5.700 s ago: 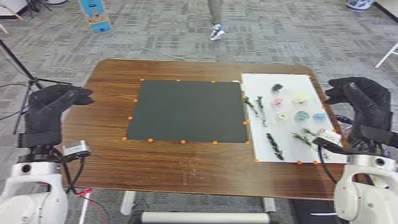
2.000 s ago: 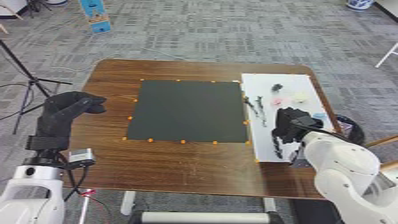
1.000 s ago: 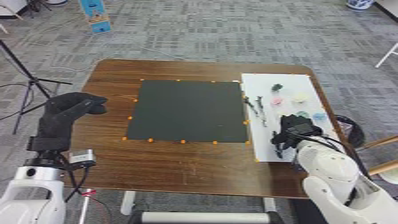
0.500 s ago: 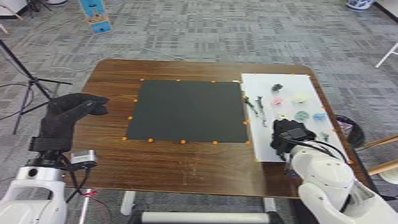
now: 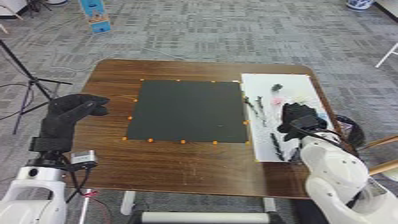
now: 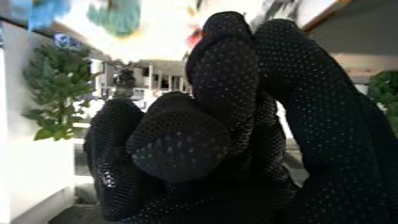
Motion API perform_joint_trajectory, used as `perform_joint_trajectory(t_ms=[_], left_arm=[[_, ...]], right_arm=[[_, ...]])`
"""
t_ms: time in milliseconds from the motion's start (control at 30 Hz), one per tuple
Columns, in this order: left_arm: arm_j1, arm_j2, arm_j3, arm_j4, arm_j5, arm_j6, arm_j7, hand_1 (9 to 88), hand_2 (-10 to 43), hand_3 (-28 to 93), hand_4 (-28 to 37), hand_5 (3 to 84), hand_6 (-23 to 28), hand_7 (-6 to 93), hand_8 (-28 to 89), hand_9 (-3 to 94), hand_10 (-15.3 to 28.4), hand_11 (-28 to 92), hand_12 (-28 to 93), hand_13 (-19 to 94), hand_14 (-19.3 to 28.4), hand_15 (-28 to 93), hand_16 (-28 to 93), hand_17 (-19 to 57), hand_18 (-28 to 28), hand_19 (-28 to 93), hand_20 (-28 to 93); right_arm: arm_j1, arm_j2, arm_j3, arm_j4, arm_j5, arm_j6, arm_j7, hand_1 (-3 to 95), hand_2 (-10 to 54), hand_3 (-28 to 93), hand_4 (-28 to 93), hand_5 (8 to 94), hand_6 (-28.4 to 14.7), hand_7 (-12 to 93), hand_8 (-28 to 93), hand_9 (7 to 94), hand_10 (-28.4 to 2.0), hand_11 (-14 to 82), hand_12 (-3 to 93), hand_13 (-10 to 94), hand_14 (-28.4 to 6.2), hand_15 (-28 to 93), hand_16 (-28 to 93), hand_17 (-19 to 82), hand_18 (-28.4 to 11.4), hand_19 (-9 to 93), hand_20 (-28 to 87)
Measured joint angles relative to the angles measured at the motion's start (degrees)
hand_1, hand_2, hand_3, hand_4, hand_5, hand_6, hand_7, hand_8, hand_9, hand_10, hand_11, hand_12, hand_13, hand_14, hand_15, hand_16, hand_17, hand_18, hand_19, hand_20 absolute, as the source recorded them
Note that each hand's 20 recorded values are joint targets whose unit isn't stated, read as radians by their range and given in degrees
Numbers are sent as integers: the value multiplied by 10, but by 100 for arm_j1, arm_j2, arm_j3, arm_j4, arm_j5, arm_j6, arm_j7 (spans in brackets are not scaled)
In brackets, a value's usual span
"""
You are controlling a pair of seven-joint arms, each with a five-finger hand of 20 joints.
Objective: Arrange flowers
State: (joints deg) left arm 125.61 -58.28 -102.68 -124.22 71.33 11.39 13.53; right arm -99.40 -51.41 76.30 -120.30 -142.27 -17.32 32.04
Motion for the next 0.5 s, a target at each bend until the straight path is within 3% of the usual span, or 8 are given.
perform_joint_trajectory(t_ms=[233,500], left_arm=[[18,-1,-18,-6,0,-3,-2,269,-32,726,-178,613,33,305,-78,583,144,404,250,453,181,562,63,77,134,272,391],[43,-1,-55,-10,3,-7,-20,268,-34,726,-178,612,33,301,-76,583,144,403,250,452,180,561,63,76,135,272,391]], right_arm=[[-88,46,198,-161,147,-146,-19,450,-95,517,90,824,-22,205,321,925,-105,347,329,937,-47,555,385,688,-120,932,553],[-329,94,216,-269,191,-469,-116,376,-95,574,48,819,-35,207,236,921,-111,336,328,937,-50,535,406,681,-123,932,544]])
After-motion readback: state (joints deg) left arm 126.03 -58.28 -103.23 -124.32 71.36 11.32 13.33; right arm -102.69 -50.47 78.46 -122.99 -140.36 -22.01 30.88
